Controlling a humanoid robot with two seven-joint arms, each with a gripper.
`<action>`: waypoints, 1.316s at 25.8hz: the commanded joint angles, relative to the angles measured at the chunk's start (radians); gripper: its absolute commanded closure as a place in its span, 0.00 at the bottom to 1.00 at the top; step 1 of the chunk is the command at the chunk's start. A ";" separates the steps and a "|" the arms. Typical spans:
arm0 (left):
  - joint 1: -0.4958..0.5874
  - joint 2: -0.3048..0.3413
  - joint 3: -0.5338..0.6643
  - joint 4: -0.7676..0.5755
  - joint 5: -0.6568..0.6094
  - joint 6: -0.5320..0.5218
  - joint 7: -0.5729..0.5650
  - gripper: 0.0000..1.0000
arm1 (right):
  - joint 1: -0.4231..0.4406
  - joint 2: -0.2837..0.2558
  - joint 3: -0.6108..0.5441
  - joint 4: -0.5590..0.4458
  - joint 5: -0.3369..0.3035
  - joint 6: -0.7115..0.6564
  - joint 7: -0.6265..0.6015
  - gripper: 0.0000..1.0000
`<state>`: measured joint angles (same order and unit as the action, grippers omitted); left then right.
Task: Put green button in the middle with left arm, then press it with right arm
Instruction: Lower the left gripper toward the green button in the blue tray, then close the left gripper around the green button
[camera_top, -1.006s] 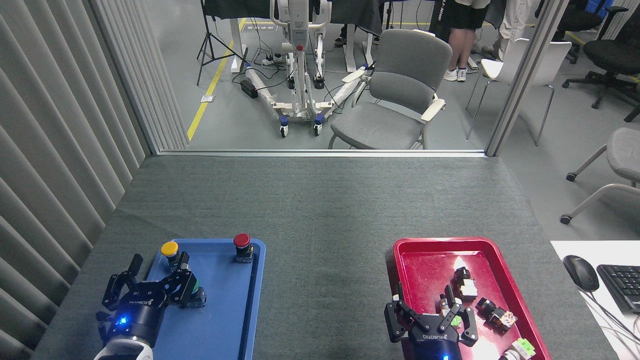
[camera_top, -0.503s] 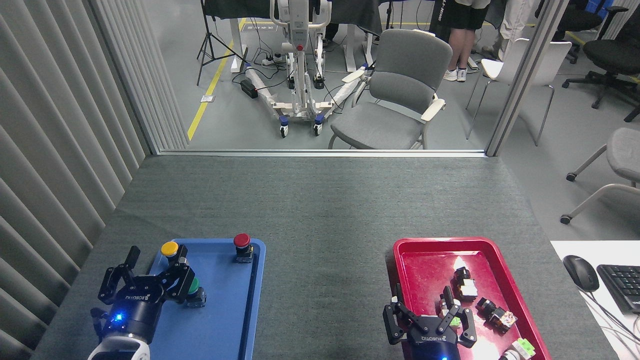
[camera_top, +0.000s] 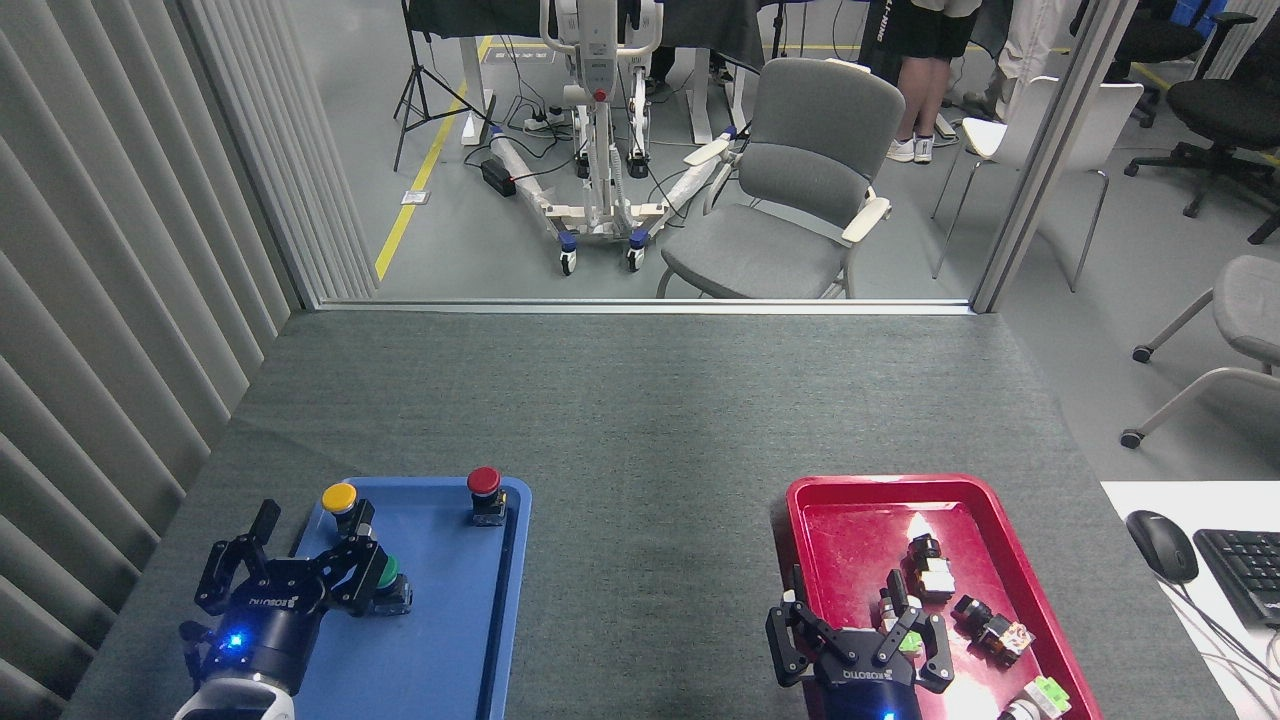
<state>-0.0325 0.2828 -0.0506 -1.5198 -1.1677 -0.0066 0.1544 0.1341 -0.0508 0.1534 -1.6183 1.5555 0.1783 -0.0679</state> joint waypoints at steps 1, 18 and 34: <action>0.009 0.003 0.000 0.003 -0.001 -0.001 -0.002 0.00 | -0.002 -0.001 0.000 0.000 0.000 0.001 0.000 0.01; -0.010 0.016 -0.097 0.262 0.002 -0.001 0.031 0.00 | -0.048 -0.003 0.000 0.012 -0.002 0.004 0.002 0.01; -0.170 0.003 -0.221 0.514 0.005 -0.003 0.031 0.16 | -0.011 0.000 0.014 0.002 0.002 0.004 0.002 0.01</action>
<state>-0.1852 0.2884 -0.2629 -1.0313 -1.1628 -0.0103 0.1883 0.1193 -0.0517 0.1672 -1.6166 1.5556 0.1829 -0.0627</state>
